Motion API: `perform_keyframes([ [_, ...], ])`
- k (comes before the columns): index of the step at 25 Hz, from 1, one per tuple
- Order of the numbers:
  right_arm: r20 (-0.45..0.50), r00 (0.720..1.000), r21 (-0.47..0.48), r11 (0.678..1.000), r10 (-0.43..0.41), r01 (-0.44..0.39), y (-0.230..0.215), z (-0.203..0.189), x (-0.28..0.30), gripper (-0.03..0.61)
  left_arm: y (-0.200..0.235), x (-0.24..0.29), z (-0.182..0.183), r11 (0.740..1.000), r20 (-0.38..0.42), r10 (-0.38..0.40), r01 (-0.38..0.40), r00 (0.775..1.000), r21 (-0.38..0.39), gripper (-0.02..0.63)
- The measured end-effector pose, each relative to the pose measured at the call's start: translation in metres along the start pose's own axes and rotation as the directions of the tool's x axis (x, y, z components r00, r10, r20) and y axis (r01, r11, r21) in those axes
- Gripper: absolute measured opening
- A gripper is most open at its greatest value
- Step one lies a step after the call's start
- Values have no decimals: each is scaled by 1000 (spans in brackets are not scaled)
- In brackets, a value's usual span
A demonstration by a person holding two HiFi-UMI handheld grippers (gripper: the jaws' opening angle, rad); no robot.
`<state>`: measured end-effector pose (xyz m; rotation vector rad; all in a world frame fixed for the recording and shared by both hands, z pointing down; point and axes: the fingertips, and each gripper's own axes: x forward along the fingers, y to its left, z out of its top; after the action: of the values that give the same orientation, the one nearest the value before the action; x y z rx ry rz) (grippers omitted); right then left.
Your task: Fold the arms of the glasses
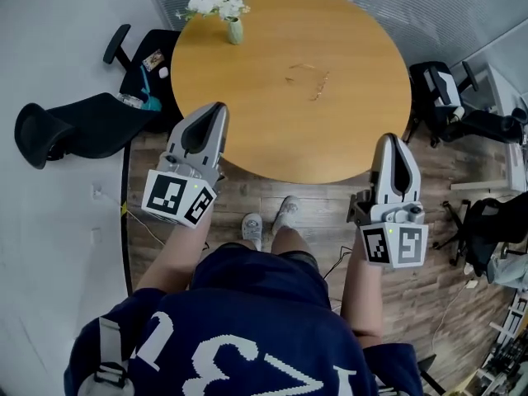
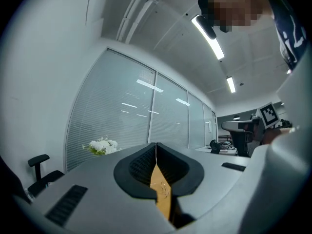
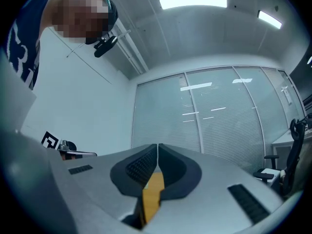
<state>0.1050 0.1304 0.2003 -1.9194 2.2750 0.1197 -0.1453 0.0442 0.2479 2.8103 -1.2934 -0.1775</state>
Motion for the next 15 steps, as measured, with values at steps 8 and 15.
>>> perform_keyframes([
  [8,35,998,17,998,59,-60,-30,-5,68,31,14,49,4,1000,23,22,-22,999,-7,17],
  [15,68,984,9,987,162,-163,-67,6,146,31,35,108,17,993,49,107,-109,993,43,17],
])
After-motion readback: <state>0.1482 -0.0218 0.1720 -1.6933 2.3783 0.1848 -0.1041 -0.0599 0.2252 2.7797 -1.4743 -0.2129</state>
